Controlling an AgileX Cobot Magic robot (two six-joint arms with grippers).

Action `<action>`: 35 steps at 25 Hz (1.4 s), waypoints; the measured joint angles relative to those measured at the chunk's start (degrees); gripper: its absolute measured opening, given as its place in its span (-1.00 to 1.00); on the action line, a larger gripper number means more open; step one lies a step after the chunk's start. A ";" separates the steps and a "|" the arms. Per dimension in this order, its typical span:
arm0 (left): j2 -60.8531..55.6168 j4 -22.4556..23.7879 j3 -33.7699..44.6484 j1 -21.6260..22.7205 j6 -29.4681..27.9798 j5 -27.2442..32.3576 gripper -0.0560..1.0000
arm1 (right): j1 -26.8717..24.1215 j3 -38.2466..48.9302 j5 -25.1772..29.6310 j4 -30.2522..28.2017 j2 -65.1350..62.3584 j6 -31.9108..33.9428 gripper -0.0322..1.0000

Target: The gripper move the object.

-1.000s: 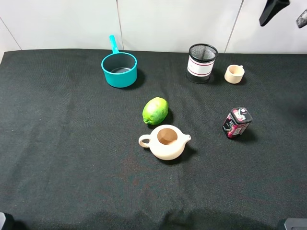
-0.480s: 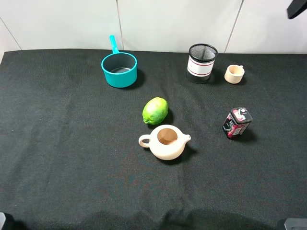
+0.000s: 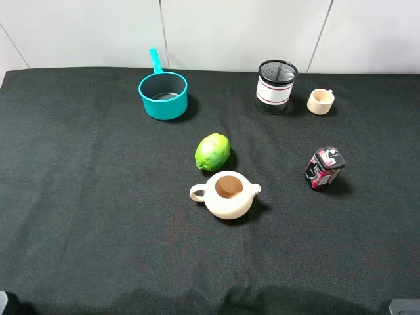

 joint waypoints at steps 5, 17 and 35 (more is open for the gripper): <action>0.00 0.00 0.00 0.00 0.00 0.00 0.92 | 0.00 4.27 0.02 0.00 -5.95 0.76 0.25; 0.00 0.00 0.00 0.00 0.00 0.00 0.92 | 0.00 12.16 0.11 -0.32 -20.63 2.60 0.40; 0.00 0.00 0.00 0.00 0.00 0.00 0.92 | 0.00 22.45 0.13 -0.78 -36.39 2.60 0.41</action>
